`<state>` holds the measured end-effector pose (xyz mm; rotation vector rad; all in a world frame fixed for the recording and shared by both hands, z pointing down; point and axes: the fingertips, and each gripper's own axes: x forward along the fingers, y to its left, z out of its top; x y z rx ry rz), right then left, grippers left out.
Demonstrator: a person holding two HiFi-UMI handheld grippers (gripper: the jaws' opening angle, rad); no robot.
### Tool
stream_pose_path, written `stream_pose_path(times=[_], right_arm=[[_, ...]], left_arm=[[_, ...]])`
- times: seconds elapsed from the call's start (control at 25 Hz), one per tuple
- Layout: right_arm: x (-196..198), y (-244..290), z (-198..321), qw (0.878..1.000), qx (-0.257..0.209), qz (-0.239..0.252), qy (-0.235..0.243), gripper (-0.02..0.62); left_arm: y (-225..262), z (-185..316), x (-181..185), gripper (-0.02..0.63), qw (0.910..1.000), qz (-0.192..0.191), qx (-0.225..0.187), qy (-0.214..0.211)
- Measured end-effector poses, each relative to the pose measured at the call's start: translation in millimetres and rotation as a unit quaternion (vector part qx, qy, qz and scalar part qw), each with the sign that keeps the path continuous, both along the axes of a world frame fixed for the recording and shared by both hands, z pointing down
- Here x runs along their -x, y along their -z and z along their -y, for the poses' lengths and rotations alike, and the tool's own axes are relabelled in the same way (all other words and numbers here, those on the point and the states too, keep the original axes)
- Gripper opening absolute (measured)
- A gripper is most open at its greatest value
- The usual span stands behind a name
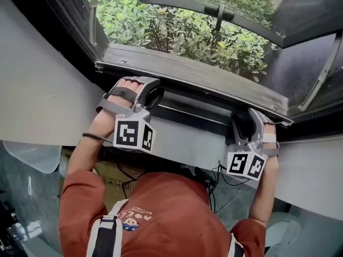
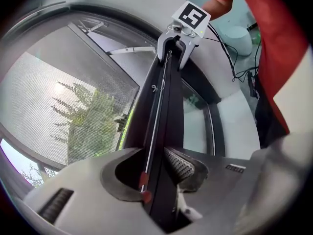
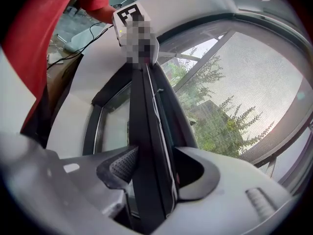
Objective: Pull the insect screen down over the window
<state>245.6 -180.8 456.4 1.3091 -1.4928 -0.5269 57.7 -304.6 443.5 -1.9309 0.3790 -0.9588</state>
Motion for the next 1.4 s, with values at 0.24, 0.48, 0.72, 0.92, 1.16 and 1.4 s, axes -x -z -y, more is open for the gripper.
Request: stream_pose_path(times=[0.24,0.48,0.72,0.92,1.16,1.4], right_arm=[[1.4,-5.3,-1.6,1.000,-0.001,0.015,-0.003,0.236],[3.4,-12.0,-1.5,0.999,-0.010,0.031,-0.009,0.255],[1.0,-7.2,2.8,0.998,-0.024,0.050,-0.012,0.253],[-0.4,-4.8,2.8,0.999,-0.017,0.041,-0.022,0.253],[1.1,-4.5,4.4,0.999,-0.031,0.024,-0.020,0.252],[0.4,-2.9,3.4,0.999,-0.035,0.034,-0.020,0.252]], left_arm=[[-9.2,-2.1,1.1,0.139,0.9998,0.018,-0.012,0.003],[-14.8,-3.0,2.0,0.149,0.9995,0.028,-0.011,0.000],[-13.7,3.1,-3.1,0.149,1.0000,0.007,-0.005,-0.002],[-11.4,3.4,-4.4,0.150,1.0000,-0.001,-0.004,-0.004],[-9.6,3.2,-1.4,0.155,0.9999,-0.012,-0.007,0.001],[-8.6,1.5,-2.2,0.155,0.9996,-0.029,-0.004,0.004]])
